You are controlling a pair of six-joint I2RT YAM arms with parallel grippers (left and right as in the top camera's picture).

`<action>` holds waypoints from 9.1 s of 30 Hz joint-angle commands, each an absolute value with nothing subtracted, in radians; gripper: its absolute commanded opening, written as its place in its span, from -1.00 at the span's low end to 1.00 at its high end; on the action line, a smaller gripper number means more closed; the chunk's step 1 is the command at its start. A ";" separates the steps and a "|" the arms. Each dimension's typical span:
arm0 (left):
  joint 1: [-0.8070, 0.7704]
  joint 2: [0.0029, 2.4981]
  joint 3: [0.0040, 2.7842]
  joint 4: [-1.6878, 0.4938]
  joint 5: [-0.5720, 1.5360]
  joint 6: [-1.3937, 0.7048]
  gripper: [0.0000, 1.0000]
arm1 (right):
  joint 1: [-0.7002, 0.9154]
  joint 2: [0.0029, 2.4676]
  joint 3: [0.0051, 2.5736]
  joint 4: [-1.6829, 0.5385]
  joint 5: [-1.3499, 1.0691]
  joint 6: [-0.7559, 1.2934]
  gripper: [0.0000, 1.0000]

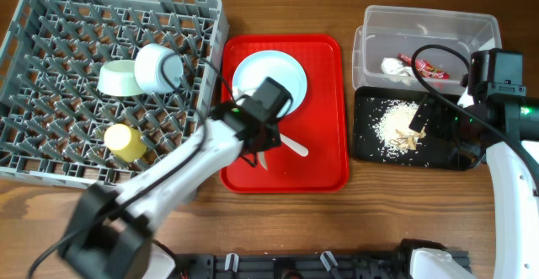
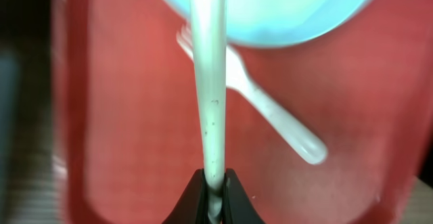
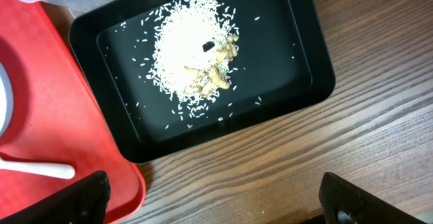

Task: Sort waste into correct bins and load items into the dishwasher rack

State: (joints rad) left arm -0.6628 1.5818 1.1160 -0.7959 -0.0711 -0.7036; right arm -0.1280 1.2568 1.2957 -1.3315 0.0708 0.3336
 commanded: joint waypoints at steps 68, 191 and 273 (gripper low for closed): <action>-0.192 1.614 1.147 -0.979 0.159 -0.217 -0.92 | -0.133 1.253 1.295 -1.338 0.051 0.313 0.99; -0.357 1.600 1.158 -1.320 0.046 -0.357 -0.92 | -0.133 1.253 1.295 -1.340 0.051 0.315 0.99; -0.721 1.924 1.250 -0.729 -0.047 -1.157 0.99 | -0.133 1.253 1.295 -1.336 0.025 0.310 1.00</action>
